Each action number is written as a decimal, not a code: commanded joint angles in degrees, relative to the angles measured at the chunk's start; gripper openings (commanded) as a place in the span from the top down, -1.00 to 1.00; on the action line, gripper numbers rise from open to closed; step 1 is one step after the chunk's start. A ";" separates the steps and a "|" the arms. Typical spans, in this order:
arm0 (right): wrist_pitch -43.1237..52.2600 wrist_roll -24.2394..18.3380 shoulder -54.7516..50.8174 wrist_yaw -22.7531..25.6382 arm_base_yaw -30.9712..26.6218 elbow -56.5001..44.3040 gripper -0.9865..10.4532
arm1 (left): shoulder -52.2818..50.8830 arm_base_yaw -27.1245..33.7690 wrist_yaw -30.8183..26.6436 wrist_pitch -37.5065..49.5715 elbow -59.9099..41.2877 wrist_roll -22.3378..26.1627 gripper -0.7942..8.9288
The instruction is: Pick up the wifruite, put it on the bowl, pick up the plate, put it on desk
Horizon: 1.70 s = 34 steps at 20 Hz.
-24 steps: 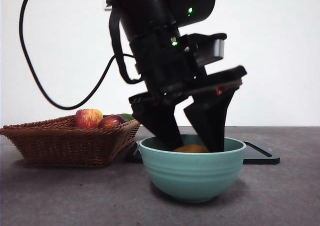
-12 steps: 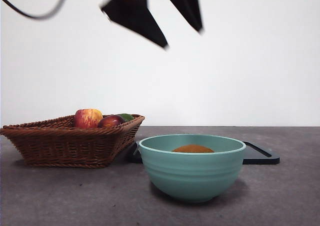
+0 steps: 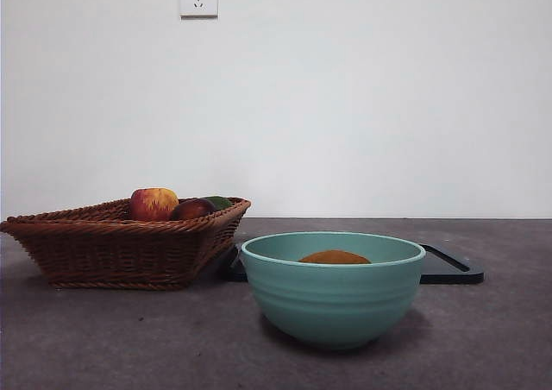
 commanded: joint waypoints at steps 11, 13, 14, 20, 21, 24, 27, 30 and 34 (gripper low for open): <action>0.50 0.44 0.26 1.79 0.24 1.18 0.07 | -15.89 2.64 16.63 -9.92 -20.06 5.40 0.13; 0.50 1.03 0.28 1.79 0.24 1.18 0.07 | -16.06 2.62 16.63 -10.19 -20.06 5.46 0.13; 0.50 1.05 0.28 1.79 0.24 1.18 0.07 | -16.11 2.64 16.63 -9.75 -20.06 5.46 0.13; 0.00 1.60 0.28 1.75 0.24 1.11 0.07 | -16.09 2.64 16.63 -9.16 -20.06 5.46 0.13; 0.00 2.32 0.33 1.73 0.24 1.11 0.07 | -16.11 2.64 16.63 -9.14 -20.06 5.46 0.13; -0.68 6.19 1.57 1.75 0.37 1.05 0.07 | -16.11 2.64 16.63 -8.66 -20.06 5.46 0.13; -0.87 9.94 3.69 1.99 1.99 -0.87 0.07 | -16.11 2.64 16.63 -8.28 -20.06 5.46 0.13; 5.01 14.88 4.02 3.93 4.52 -7.87 0.07 | -16.11 2.64 16.63 -8.33 -20.06 5.46 0.13; 18.73 23.08 4.28 4.83 9.16 -18.93 0.09 | -16.09 2.64 16.63 -8.31 -20.06 5.46 0.13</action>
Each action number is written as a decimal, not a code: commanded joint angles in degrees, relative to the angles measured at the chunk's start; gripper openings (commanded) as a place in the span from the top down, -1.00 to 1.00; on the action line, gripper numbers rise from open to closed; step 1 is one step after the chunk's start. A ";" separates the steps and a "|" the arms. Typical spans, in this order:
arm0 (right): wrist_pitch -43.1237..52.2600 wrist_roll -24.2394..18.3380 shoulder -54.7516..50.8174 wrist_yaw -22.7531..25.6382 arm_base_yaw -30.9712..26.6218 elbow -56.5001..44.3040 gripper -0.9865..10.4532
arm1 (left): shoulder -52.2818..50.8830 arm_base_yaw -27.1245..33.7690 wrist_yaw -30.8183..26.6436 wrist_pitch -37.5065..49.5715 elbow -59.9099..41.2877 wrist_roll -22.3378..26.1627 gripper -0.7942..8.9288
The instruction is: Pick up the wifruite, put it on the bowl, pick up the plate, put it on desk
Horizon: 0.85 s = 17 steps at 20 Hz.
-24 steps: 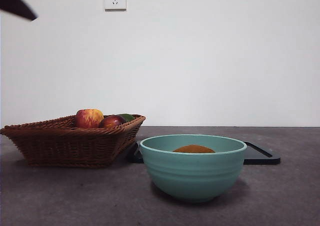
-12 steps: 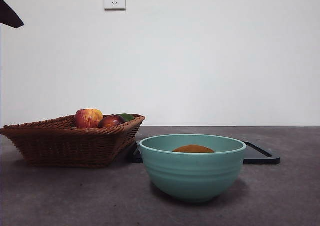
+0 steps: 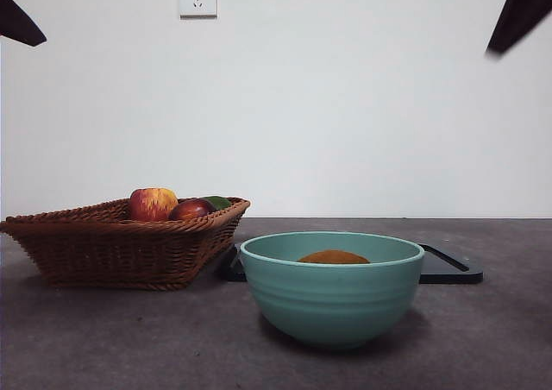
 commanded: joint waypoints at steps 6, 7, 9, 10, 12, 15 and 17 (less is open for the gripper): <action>15.91 10.49 7.10 9.53 8.90 -6.95 0.22 | 0.15 -0.26 0.31 0.42 0.52 0.87 0.13; 17.84 10.73 9.05 10.91 9.88 -6.95 0.23 | 0.15 -0.26 0.31 0.39 0.52 0.87 0.13; 21.97 11.85 13.44 13.03 11.76 -6.95 0.31 | 0.13 -0.26 0.31 0.39 0.52 0.87 0.13; 23.39 12.09 15.10 13.90 12.37 -6.95 0.32 | 0.15 -0.26 0.31 0.39 0.52 0.87 0.13; 26.75 12.90 19.08 15.67 13.35 -6.88 0.39 | 0.15 -0.26 0.31 0.39 0.52 0.87 0.13; 29.57 13.25 23.17 17.29 13.86 -6.45 0.47 | 0.15 -0.26 0.31 0.39 0.52 0.87 0.13; 29.57 13.22 24.90 18.27 13.86 -6.19 0.47 | 0.13 -0.26 0.31 0.42 0.52 0.90 0.13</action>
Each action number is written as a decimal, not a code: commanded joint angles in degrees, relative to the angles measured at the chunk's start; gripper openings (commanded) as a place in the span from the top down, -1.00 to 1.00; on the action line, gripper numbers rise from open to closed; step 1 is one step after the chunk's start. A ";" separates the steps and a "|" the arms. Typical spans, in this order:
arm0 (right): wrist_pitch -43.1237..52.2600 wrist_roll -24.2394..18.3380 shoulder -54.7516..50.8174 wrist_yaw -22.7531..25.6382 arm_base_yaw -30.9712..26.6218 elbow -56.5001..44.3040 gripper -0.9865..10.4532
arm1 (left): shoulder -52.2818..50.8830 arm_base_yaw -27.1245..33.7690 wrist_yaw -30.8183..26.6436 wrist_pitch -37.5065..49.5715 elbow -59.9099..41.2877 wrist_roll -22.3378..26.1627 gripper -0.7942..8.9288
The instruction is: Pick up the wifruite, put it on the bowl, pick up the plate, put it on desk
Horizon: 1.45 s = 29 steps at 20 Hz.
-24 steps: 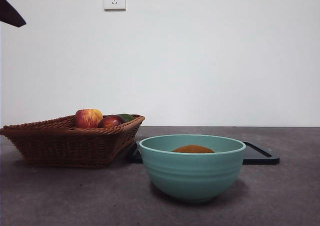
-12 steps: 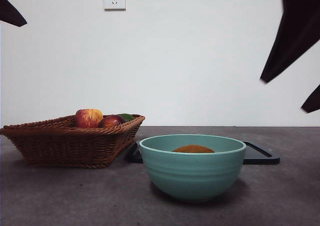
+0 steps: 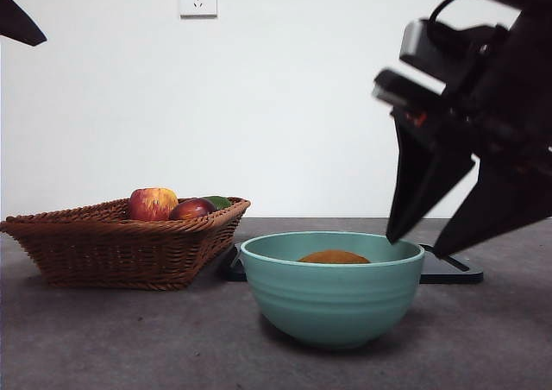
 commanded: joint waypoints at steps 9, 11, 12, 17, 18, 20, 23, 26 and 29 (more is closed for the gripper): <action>3.98 0.76 4.31 0.57 1.66 1.49 0.76 | 0.15 -0.26 0.28 0.59 0.52 0.90 0.13; 4.11 0.76 4.31 0.52 1.66 1.68 0.81 | 0.15 -0.26 0.28 0.57 0.52 0.92 0.13; 4.28 0.79 4.31 0.55 1.66 1.70 0.81 | 0.15 -0.26 0.28 0.57 0.52 0.90 0.13; 4.31 0.76 4.28 0.57 1.66 1.75 0.81 | 0.15 -0.26 0.28 0.52 0.52 0.87 0.13; 4.28 0.76 4.28 0.55 1.66 2.03 0.81 | 0.15 -0.28 0.28 0.52 0.52 0.87 0.13; 4.13 0.55 4.26 0.50 1.66 3.37 0.81 | 0.15 -0.26 0.28 0.52 0.52 0.90 0.13; -0.20 -1.88 4.28 1.05 1.40 8.76 0.81 | 0.15 -0.26 0.31 0.55 0.52 0.90 0.13; -4.50 -5.18 4.35 2.54 -0.13 14.95 0.81 | 0.15 -0.26 0.28 0.57 0.52 0.90 0.13; -6.67 -7.74 6.32 2.49 -3.58 21.40 0.81 | 0.15 -0.26 0.28 0.55 0.52 0.90 0.13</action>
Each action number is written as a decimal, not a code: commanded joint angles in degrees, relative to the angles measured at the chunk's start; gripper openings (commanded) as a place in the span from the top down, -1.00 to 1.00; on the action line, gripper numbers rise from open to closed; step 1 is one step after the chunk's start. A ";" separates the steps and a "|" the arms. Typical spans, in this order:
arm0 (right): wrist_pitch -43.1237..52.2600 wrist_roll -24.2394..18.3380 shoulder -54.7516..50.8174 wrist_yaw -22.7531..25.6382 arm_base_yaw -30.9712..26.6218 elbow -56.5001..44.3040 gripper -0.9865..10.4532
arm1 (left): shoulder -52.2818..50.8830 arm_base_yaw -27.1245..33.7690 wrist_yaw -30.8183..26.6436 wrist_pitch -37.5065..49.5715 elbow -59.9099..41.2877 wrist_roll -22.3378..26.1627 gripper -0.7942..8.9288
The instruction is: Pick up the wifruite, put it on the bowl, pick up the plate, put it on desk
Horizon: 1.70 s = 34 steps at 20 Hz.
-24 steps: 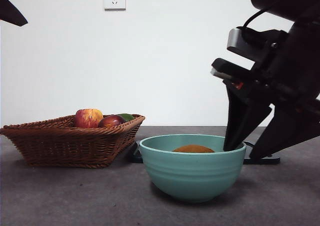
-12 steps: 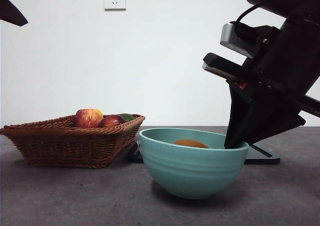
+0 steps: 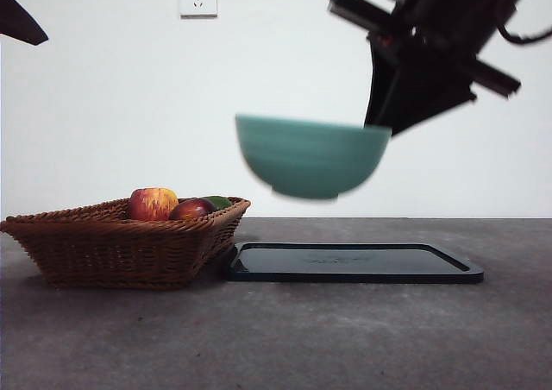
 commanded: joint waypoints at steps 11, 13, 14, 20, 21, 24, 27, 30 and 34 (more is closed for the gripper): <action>2.93 -7.85 20.04 -0.22 -9.79 14.14 0.81 | 0.15 -0.26 0.28 0.02 0.52 0.74 0.13; 5.20 -7.82 22.64 -0.74 -10.73 14.16 0.81 | 0.15 -0.26 0.28 -0.07 0.52 0.74 0.13; 6.14 -7.80 23.82 -1.73 -11.15 14.16 0.81 | 0.15 -0.26 0.28 -0.17 0.52 0.74 0.13; 9.01 -7.78 28.92 -2.19 -11.65 14.16 0.81 | 0.15 -0.26 0.28 -0.20 0.52 0.72 0.13; 9.05 -7.80 29.24 -2.32 -11.65 14.19 0.81 | 0.15 -0.26 0.28 -0.20 0.52 0.72 0.13; 9.16 -7.82 29.55 -2.29 -11.65 14.19 0.81 | 0.15 -0.26 0.28 -0.26 0.52 0.70 0.13; 9.14 -7.78 29.55 -2.32 -11.63 14.19 0.78 | 0.15 -0.26 0.28 -0.24 0.52 0.72 0.13; 9.11 -7.06 29.40 -2.32 -11.58 14.38 0.48 | 0.15 -0.26 0.28 -0.24 0.52 0.72 0.13; 8.17 -7.13 26.05 -1.88 -11.58 14.38 0.47 | 0.15 -0.26 0.28 -0.20 0.52 0.72 0.13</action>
